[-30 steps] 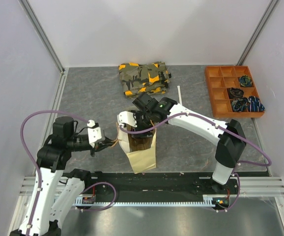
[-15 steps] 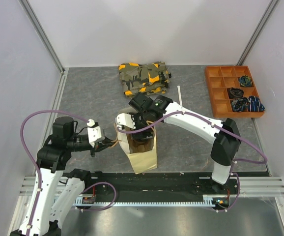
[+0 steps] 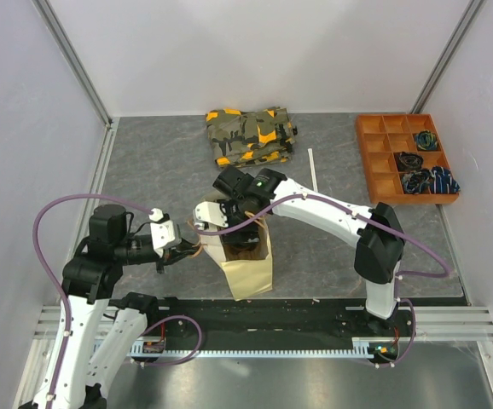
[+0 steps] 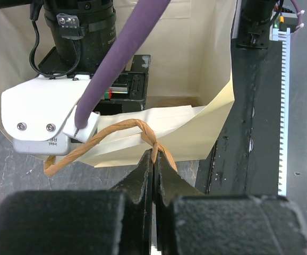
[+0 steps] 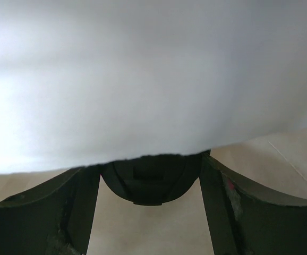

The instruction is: Pack the takeout coffee

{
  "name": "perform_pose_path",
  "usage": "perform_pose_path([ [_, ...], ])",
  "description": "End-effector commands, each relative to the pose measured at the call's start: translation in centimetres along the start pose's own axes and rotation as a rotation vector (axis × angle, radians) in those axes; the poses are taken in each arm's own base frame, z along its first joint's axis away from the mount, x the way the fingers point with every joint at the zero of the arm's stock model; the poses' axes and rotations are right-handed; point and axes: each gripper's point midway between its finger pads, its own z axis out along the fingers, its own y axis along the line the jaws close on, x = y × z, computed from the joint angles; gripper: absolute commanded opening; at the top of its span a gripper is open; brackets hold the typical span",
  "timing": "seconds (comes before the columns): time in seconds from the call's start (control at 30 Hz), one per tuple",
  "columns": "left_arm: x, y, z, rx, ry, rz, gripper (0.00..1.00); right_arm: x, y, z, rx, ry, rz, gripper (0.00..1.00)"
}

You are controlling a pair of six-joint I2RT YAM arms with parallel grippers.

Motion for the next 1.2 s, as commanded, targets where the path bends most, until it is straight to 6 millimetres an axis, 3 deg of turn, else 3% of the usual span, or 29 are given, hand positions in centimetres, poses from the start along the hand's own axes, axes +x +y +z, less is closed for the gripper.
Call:
perform_pose_path([
  [0.0,-0.4,0.3,0.0,-0.015,-0.012,0.0,0.02,1.4,0.2,1.9,-0.003,0.09,-0.009,0.25],
  [0.13,-0.2,0.3,0.1,-0.007,-0.009,-0.008,0.02,1.8,0.5,2.0,-0.008,0.1,-0.009,0.34],
  [0.3,-0.2,0.3,0.1,-0.004,-0.013,-0.004,0.02,0.8,-0.1,1.2,0.02,0.068,-0.002,0.63],
  [0.57,-0.1,0.3,0.1,-0.004,-0.012,0.005,0.02,-0.4,-0.5,0.3,0.044,0.019,0.01,0.93],
  [0.67,-0.1,0.3,0.2,0.0,-0.012,0.006,0.02,-0.6,-0.6,0.1,0.048,0.01,0.017,0.98],
  [1.17,-0.3,0.2,0.4,0.021,-0.019,0.007,0.02,-2.2,-1.7,-1.6,0.094,-0.063,0.039,0.98],
])
